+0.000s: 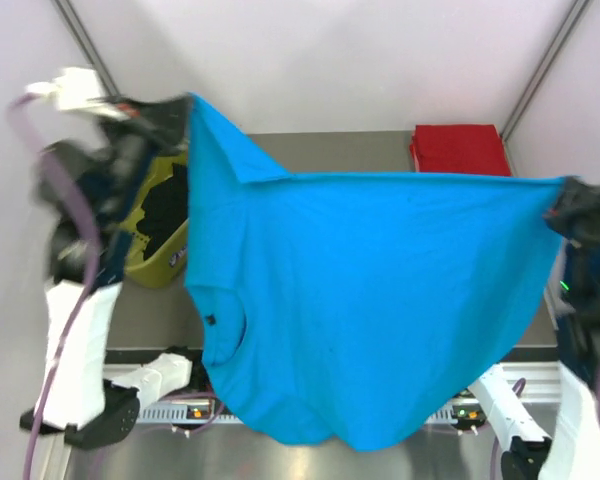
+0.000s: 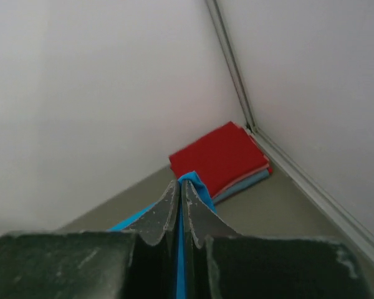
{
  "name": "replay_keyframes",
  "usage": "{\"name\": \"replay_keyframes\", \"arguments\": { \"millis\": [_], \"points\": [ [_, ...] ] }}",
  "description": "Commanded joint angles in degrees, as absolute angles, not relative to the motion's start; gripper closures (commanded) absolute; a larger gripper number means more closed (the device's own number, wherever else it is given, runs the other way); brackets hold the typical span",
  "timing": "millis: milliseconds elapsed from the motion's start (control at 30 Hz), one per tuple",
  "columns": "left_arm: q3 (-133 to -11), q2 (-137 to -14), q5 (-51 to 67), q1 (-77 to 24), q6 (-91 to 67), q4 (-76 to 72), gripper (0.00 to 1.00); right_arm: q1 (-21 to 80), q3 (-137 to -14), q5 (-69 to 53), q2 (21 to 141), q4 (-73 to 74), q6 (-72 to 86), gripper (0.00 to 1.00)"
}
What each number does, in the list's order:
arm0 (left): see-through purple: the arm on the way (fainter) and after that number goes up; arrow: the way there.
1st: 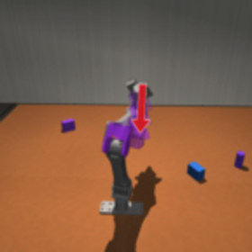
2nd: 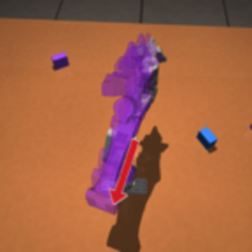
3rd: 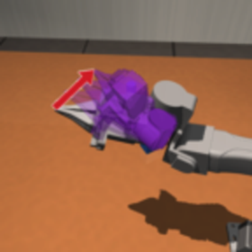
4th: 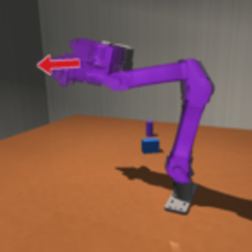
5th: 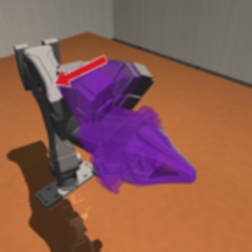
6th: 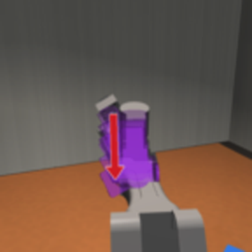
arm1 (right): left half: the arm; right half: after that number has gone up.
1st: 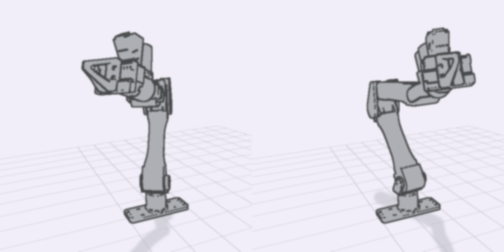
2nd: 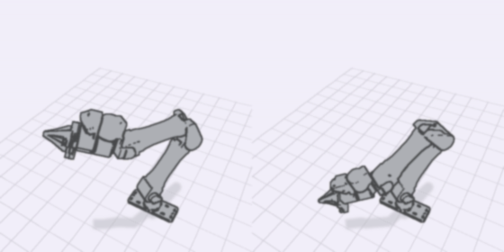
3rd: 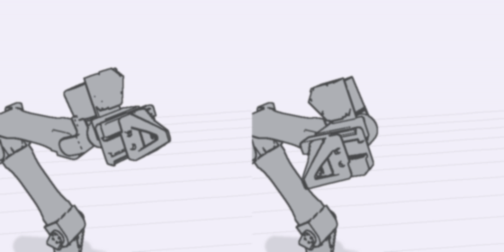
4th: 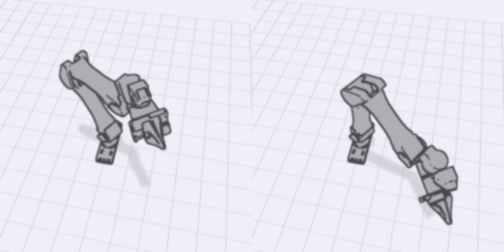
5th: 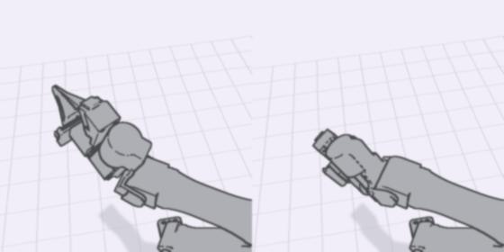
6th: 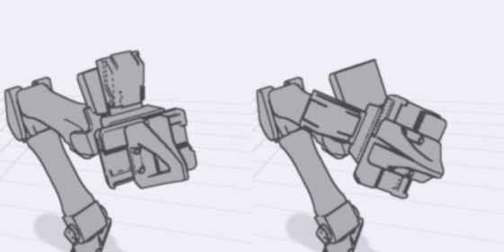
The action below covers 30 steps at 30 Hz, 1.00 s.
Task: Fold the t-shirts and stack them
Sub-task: Flatten the tshirt out
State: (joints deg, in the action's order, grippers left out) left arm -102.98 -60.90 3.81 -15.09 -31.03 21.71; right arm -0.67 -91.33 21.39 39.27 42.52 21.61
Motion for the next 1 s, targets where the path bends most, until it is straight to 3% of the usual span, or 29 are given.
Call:
{"name": "replay_keyframes", "arguments": {
  "millis": [0, 133, 300, 533, 600, 800, 967],
  "points": [
    [-90.91, -66.88, 0.7, -14.85, -24.44, 11.8, 1.0, -1.41, -76.42, 19.61, 43.94, 30.26, 21.18, 1.0],
    [-77.99, -74.67, 1.67, -14.85, -21.8, 0.81, 1.0, -1.32, -59.02, 18.81, 49.38, 18.48, 22.94, 1.0],
    [-76.99, -91.71, 4.83, -14.85, -20.83, -6.49, 1.0, -2.54, -51.6, 20.83, 63.08, 3.18, 24.17, 1.0],
    [-90.82, -114.2, 11.85, -14.85, -23.28, -10.63, 1.0, -8.95, -60.79, 12.33, 88.09, -2.45, 23.92, 1.0],
    [-92.01, -115.48, 12.04, -14.85, -23.38, -10.63, 1.0, -9.92, -61.86, 11.78, 90.85, -1.67, 23.38, 1.0],
    [-99.75, -119.88, 12.49, -14.85, -23.73, -8.36, 1.0, -12.83, -68.63, 7.3, 93.17, 4.12, 22.5, 1.0],
    [-105.88, -112.77, 5.55, -14.85, -20.83, 2.24, 1.0, -12.74, -77.33, 4.75, 87.38, 15.52, 21.71, 1.0]
  ]
}}
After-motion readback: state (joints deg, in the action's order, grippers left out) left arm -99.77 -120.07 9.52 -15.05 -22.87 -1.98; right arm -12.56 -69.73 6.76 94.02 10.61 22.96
